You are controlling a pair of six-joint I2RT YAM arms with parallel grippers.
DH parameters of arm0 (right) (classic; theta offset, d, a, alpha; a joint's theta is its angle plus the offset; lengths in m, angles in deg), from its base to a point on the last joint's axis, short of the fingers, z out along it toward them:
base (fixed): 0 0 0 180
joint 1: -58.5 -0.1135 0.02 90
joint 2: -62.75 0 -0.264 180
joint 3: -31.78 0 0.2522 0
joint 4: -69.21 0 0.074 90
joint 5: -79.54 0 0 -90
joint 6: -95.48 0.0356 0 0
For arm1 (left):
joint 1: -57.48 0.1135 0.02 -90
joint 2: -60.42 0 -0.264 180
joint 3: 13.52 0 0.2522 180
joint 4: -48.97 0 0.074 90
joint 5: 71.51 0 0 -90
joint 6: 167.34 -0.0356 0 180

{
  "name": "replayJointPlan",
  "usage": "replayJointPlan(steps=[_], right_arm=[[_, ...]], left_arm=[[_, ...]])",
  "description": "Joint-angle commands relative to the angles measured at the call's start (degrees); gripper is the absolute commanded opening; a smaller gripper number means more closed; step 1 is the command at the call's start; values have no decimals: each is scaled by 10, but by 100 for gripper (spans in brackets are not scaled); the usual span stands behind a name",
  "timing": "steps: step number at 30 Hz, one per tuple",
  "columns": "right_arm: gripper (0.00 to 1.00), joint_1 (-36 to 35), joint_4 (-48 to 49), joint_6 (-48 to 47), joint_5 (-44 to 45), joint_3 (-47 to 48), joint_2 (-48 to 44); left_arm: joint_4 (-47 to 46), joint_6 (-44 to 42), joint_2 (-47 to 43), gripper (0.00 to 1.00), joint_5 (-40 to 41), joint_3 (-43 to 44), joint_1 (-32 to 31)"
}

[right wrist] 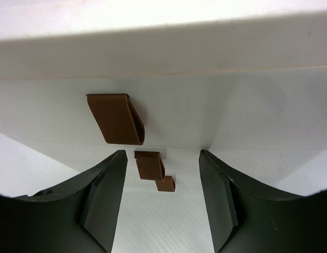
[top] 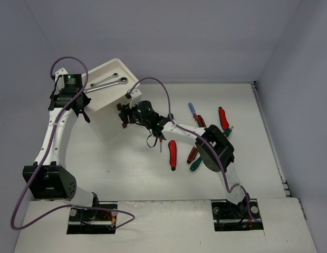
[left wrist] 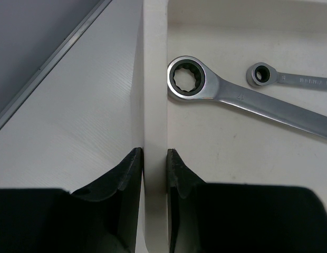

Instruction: Sort the tools into containers

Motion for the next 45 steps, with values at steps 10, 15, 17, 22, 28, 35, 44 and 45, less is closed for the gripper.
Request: replayJointPlan(steps=[10, 15, 17, 22, 28, 35, 44, 45], right_arm=[[53, -13, 11, -7, 7, 53, 23], [49, -15, 8, -12, 17, 57, 27], [48, -15, 9, -14, 21, 60, 28], [45, -15, 8, -20, 24, 71, 31], [33, -15, -2, -26, 22, 88, 36], [1, -15, -9, -26, 29, 80, 27], [0, -15, -11, -11, 31, -20, -51], [0, -15, -12, -9, 31, -34, -66]], left_arm=[[14, 28, -1, 0, -67, -7, -4], [14, 29, -1, 0, -68, -7, -4], [14, 28, -1, 0, -68, -6, -4], [15, 26, -1, 0, -67, -5, -4], [15, 26, 0, 0, -67, -3, -4], [14, 27, -2, 0, -64, -6, -4], [12, 37, -1, 0, -46, -3, -3], [10, 40, -1, 0, -43, -3, -3]])
